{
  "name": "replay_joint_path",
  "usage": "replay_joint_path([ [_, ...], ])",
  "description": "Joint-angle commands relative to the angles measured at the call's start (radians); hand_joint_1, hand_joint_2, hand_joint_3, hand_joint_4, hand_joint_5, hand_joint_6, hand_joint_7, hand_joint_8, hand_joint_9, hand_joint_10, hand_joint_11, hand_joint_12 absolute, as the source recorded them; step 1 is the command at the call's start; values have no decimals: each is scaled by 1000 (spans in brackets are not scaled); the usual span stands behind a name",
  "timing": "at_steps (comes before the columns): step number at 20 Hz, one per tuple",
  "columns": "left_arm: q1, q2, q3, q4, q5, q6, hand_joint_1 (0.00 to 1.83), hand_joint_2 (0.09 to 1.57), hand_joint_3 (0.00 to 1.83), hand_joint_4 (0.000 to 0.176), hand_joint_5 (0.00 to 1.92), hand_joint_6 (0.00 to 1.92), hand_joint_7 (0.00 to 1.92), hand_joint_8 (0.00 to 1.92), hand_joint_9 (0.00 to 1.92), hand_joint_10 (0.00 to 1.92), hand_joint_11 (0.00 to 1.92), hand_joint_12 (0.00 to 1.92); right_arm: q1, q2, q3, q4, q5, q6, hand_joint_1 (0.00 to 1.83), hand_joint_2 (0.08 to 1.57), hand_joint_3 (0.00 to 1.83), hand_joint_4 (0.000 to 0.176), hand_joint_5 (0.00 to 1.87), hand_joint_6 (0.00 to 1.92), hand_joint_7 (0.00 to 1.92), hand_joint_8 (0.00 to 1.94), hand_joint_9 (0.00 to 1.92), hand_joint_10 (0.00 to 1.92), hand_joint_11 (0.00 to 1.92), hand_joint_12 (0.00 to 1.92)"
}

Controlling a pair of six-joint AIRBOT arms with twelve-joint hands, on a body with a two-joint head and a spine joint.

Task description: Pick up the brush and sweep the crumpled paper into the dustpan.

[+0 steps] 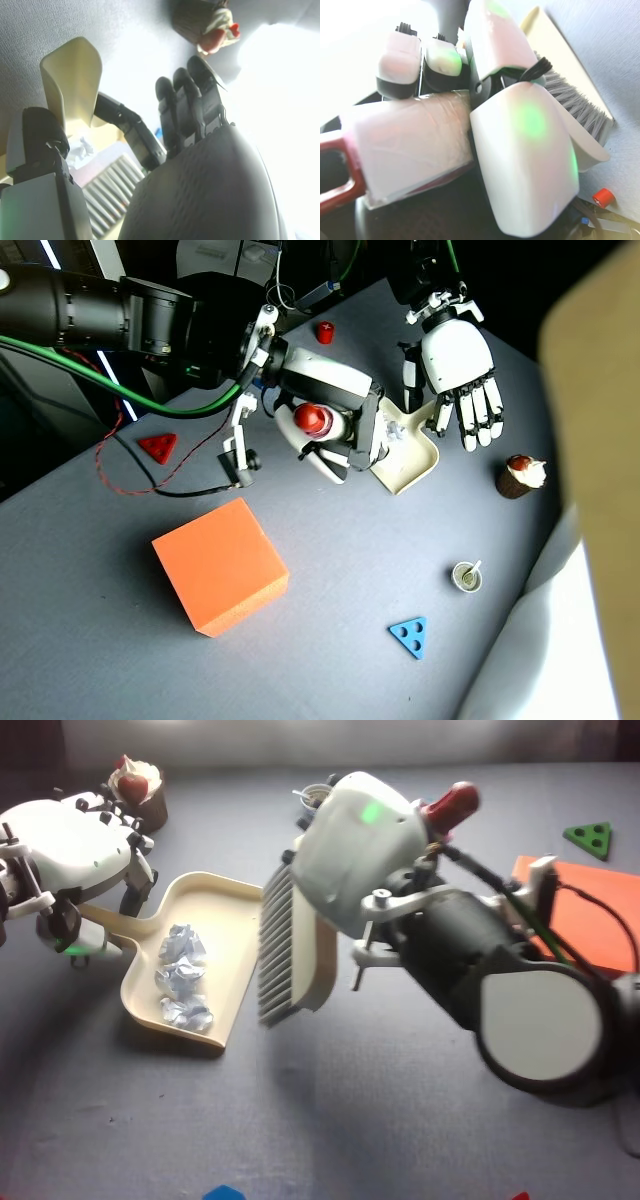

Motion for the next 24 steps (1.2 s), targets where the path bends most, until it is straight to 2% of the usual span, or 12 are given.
replay_joint_path([
  [1, -12, 7, 0, 11, -104, 4, 1024, 1126, 0, 127, 954, 1022, 334, 0, 240, 7, 0, 522, 2, 29, -22, -94, -77, 9, 1532, 1151, 0, 116, 975, 1921, 963, 1941, 1232, 1921, 1375, 1921],
  [2, -12, 8, 0, 11, -103, 4, 1008, 1129, 1, 156, 943, 1036, 340, 2, 242, 4, 0, 558, -2, 66, -55, -130, -65, 65, 1522, 1150, 0, 117, 972, 1921, 961, 1941, 1235, 1921, 1371, 1921],
  [6, -12, 11, -2, 12, -102, 5, 1008, 1131, 1, 152, 938, 1045, 360, 6, 254, 5, 0, 528, -49, 188, -167, -241, -55, 207, 1508, 1154, 1, 118, 960, 1921, 930, 1941, 1225, 1921, 1352, 1921],
  [7, -12, 13, -3, 12, -102, 5, 1000, 1132, 0, 170, 934, 1049, 339, 0, 229, 0, 0, 497, -60, 209, -188, -242, -60, 208, 1508, 1152, 0, 118, 947, 1921, 926, 1941, 1220, 1921, 1346, 1921],
  [8, -12, 15, -5, 12, -102, 5, 1019, 1128, 0, 134, 947, 1031, 337, 1, 207, 7, 0, 419, -69, 223, -203, -252, -66, 208, 1511, 1154, 1, 118, 945, 1921, 933, 1941, 1216, 1921, 1338, 1921],
  [12, -12, 19, -7, 12, -102, 4, 996, 1135, 0, 175, 931, 1053, 285, 1, 191, 2, 0, 414, -88, 256, -215, -260, -74, 193, 1523, 1154, 0, 121, 953, 1921, 957, 1941, 1225, 1921, 1351, 1921],
  [16, -14, 21, -4, 13, -106, 5, 1013, 1117, 0, 174, 971, 990, 304, 1, 201, 1, 0, 422, -91, 256, -209, -232, -66, 130, 1507, 1151, 0, 115, 969, 1921, 959, 1941, 1230, 1921, 1353, 1921],
  [17, -15, 22, -4, 13, -106, 5, 1027, 1110, 0, 151, 987, 967, 321, 5, 208, 2, 0, 446, -92, 256, -209, -229, -66, 126, 1515, 1152, 0, 113, 978, 1921, 964, 1941, 1240, 1921, 1368, 1921],
  [19, -19, 25, -4, 16, -103, 5, 1027, 1110, 0, 151, 987, 967, 321, 5, 208, 2, 0, 446, -95, 256, -209, -227, -66, 118, 1515, 1152, 0, 113, 978, 1921, 964, 1941, 1240, 1921, 1368, 1921],
  [20, -22, 25, -4, 18, -102, 5, 1011, 1119, 2, 171, 963, 1001, 292, 4, 198, 1, 0, 446, -95, 256, -208, -227, -66, 116, 1534, 1151, 0, 111, 992, 1921, 965, 1941, 1239, 1921, 1370, 1921],
  [23, -27, 25, -4, 21, -98, 5, 963, 1162, 3, 176, 860, 1156, 339, 4, 226, 3, 0, 474, -95, 256, -200, -217, -70, 111, 1524, 1158, 0, 127, 938, 1921, 910, 1941, 1197, 1921, 1351, 1921],
  [24, -27, 25, -4, 21, -98, 5, 868, 1103, 0, 125, 759, 186, 317, 2, 197, 5, 0, 446, -95, 256, -200, -214, -70, 109, 1517, 1156, 0, 136, 924, 1921, 912, 1941, 1198, 1921, 1344, 1921],
])
